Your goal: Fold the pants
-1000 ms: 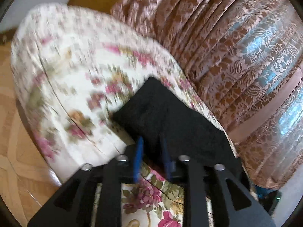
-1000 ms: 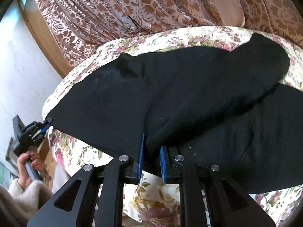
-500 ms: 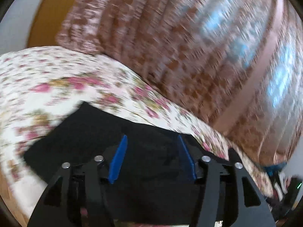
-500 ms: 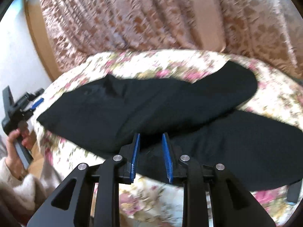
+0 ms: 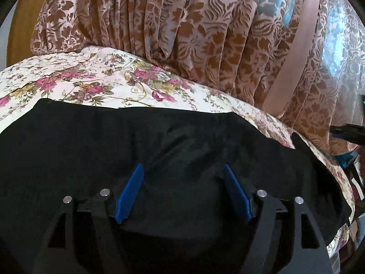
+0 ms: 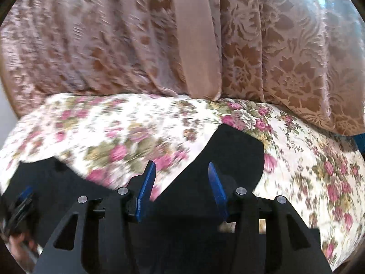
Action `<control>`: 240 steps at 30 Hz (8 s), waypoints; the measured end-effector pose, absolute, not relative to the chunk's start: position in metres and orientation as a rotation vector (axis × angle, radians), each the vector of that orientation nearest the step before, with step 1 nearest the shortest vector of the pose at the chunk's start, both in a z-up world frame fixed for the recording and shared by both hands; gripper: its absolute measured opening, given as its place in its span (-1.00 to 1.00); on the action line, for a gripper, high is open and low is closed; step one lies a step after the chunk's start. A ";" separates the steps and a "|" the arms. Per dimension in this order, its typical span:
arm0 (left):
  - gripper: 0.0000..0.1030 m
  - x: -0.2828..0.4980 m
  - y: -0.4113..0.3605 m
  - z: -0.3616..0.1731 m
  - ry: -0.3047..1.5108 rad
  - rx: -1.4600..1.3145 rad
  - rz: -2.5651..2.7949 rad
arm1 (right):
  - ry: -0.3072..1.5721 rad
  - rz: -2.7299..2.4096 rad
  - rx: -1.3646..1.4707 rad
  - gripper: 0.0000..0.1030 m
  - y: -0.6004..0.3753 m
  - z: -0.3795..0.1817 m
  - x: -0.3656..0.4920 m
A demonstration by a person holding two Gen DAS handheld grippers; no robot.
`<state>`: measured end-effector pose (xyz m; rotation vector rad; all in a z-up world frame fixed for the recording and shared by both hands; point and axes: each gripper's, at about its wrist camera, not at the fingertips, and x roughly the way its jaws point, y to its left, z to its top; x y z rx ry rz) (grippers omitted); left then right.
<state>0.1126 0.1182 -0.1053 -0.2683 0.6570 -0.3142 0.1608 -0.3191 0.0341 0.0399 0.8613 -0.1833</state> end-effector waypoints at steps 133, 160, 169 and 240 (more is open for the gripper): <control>0.53 0.060 0.056 -0.077 0.752 -0.206 -0.704 | 0.777 -0.560 1.040 -0.05 -0.560 -0.069 -0.135; 0.75 0.071 0.102 -0.077 0.714 -0.314 -0.507 | 0.665 -0.535 0.972 -0.60 -0.556 -0.044 -0.128; 0.78 0.066 0.106 -0.082 0.704 -0.322 -0.455 | 0.576 -0.487 0.791 -0.65 -0.507 0.032 -0.109; -0.64 0.090 0.002 -0.069 0.909 -0.389 -0.677 | 0.756 -0.076 0.324 -0.54 -0.287 -0.011 0.020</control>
